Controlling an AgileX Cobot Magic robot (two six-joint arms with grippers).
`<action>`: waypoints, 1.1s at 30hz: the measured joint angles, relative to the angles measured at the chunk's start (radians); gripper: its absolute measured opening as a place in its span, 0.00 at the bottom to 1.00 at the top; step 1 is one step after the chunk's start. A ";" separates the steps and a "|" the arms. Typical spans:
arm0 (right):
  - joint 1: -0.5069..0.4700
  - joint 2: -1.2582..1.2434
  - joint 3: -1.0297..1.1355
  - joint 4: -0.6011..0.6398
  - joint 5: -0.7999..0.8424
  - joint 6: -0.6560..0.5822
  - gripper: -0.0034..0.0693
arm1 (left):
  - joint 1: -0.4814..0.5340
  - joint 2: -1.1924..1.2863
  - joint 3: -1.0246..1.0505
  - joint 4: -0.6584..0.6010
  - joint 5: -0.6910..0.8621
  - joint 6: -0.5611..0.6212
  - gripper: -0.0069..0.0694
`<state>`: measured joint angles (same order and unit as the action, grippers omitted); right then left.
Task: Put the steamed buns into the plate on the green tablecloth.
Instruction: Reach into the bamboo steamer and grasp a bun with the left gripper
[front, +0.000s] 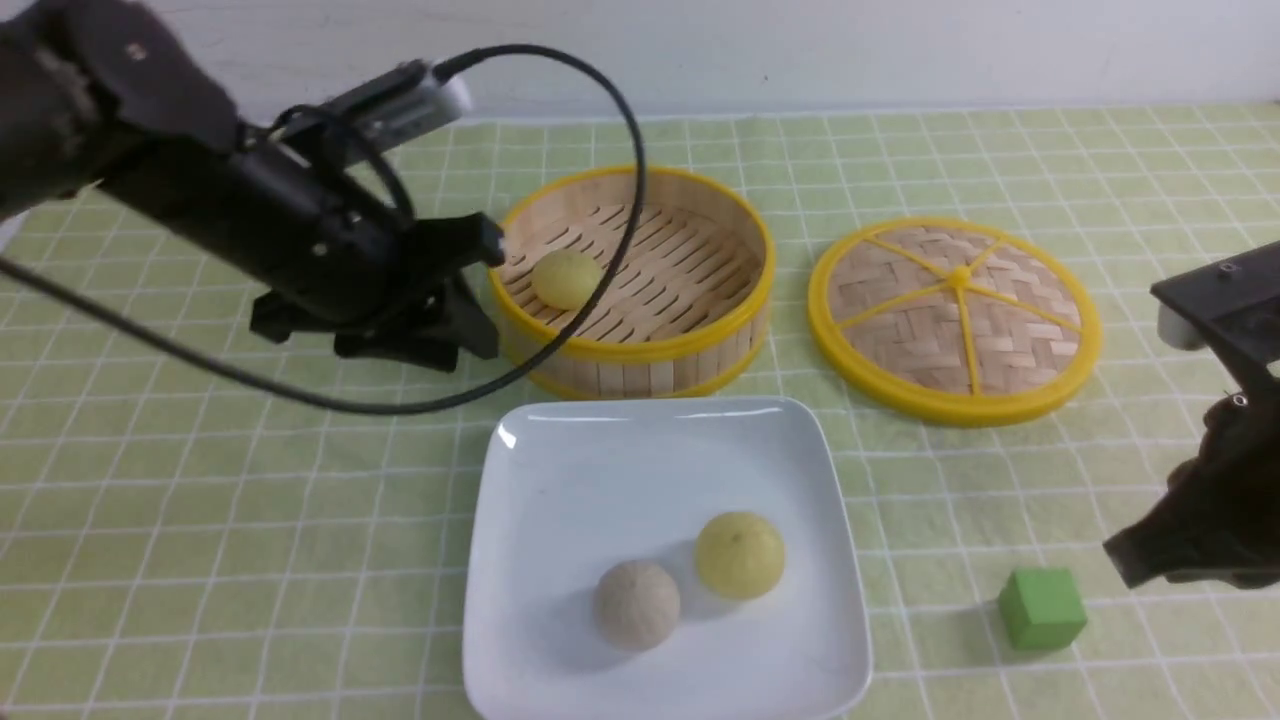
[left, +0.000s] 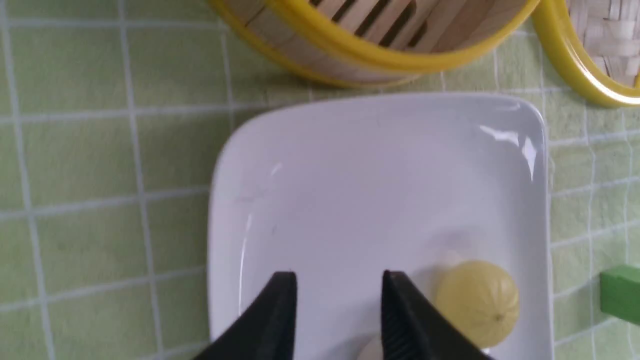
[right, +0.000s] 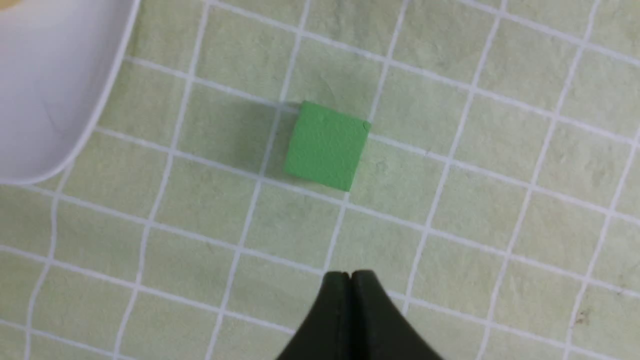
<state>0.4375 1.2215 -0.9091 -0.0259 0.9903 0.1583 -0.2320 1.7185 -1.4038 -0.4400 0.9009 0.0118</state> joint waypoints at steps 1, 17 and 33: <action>0.000 0.000 0.001 0.006 -0.005 0.000 0.03 | -0.009 0.027 -0.040 0.030 0.003 -0.022 0.57; 0.000 -0.001 0.003 0.018 -0.033 -0.003 0.04 | -0.032 0.519 -0.747 0.197 0.122 -0.164 0.73; 0.000 -0.001 0.003 0.018 -0.047 -0.003 0.05 | -0.064 0.709 -0.803 0.181 0.016 -0.164 0.44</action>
<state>0.4375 1.2208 -0.9062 -0.0084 0.9434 0.1553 -0.2963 2.4280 -2.2070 -0.2590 0.9170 -0.1526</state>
